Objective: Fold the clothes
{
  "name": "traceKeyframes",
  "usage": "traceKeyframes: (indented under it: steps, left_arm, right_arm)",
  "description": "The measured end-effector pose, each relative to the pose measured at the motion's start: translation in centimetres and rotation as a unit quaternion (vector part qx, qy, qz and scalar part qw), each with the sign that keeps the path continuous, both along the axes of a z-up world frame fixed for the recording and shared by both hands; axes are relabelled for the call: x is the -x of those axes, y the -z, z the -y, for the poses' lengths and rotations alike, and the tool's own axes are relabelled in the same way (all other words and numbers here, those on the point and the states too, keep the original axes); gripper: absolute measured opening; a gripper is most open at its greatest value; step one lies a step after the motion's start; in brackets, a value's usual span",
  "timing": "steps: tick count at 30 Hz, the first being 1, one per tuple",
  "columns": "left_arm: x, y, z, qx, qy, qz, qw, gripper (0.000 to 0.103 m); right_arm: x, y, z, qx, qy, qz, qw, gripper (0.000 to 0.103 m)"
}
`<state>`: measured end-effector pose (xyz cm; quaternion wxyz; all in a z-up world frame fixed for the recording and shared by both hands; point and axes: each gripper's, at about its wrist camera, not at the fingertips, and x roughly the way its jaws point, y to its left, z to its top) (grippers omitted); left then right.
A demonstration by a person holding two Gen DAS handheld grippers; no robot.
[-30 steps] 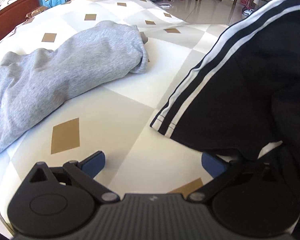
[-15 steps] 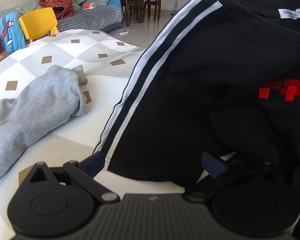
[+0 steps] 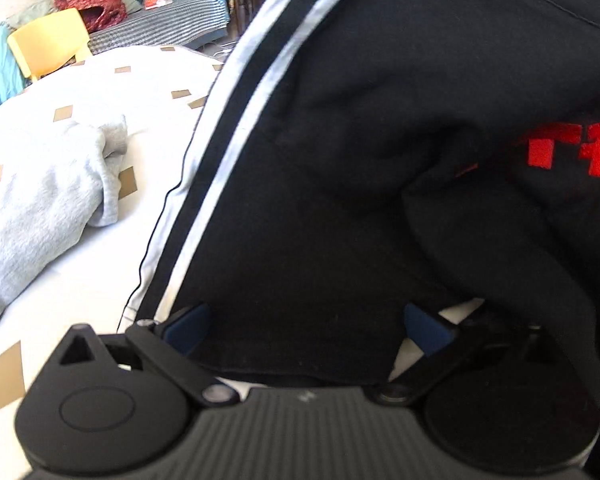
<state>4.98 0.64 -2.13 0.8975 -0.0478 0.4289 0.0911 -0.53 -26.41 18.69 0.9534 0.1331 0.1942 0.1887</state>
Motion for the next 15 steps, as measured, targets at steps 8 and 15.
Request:
traceKeyframes:
  steps: [8, 15]
  left_arm:
    - [0.0, 0.0, -1.6, -0.004, -0.043, -0.011, 0.9990, 0.103]
    - [0.8, -0.2, -2.8, -0.001, -0.060, -0.028, 0.9978, 0.103]
  right_arm:
    - [-0.5, 0.6, -0.8, 0.005, -0.005, -0.012, 1.000, 0.006]
    - [-0.6, 1.0, -1.8, 0.021, -0.007, -0.011, 1.000, 0.006]
